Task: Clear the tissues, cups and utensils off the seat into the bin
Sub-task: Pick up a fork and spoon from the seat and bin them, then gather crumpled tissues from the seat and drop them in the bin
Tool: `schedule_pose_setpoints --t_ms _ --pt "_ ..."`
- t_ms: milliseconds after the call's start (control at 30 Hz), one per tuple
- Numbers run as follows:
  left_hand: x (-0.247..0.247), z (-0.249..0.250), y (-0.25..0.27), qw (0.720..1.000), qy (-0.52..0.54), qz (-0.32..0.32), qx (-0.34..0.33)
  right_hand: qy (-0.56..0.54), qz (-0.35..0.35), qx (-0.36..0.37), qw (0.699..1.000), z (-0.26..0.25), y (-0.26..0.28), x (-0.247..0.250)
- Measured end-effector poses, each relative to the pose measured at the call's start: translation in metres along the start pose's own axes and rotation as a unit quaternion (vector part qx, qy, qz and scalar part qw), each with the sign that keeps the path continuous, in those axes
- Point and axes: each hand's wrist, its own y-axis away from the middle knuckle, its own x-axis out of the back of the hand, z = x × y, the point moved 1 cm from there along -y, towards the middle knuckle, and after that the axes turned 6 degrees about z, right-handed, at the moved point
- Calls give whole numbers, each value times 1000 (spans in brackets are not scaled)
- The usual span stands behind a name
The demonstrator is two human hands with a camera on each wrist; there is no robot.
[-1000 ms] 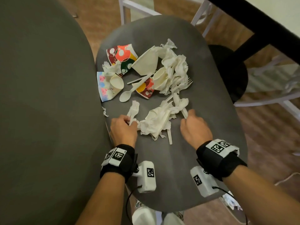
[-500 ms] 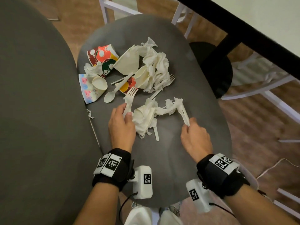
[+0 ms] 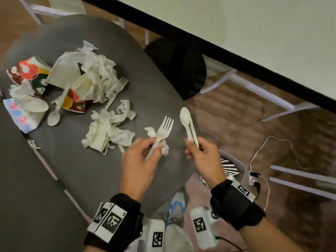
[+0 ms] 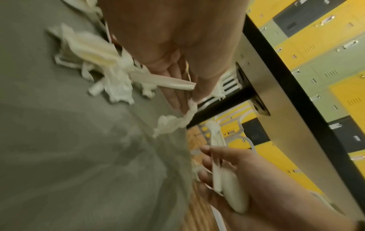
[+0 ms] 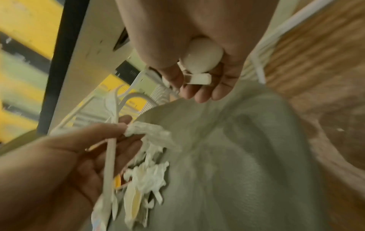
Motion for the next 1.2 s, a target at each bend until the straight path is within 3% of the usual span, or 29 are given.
schedule_pose_setpoints --t_ms 100,233,367,500,567,700,767,867,933,1033,1200 --pt "-48 2 18 994 60 -61 66 -110 17 -62 992 22 8 36" --pt "-113 7 42 978 97 -147 113 -116 77 -109 984 74 16 87" --pt "-175 -9 63 966 32 -220 129 -105 114 -194 969 141 23 126" --pt "-236 -56 73 941 -37 -280 185 -54 119 -241 962 205 20 143" --pt "-263 -80 76 933 -55 -288 210 -46 112 -265 957 230 14 145" --pt "-304 -105 73 943 -103 -259 182 -41 89 -287 953 265 -7 146" --pt "-317 -112 69 933 -142 -281 173 -20 60 -295 953 276 -19 147" --pt "-315 -126 66 881 -249 -363 173 48 36 -288 956 283 -28 155" --pt "-299 -127 68 862 -291 -385 158 102 24 -267 958 279 -27 161" --pt "-265 -107 78 878 -243 -381 159 130 1 -240 962 259 -18 162" --pt "-183 -50 82 922 -21 -346 172 172 -31 -120 977 184 -8 142"
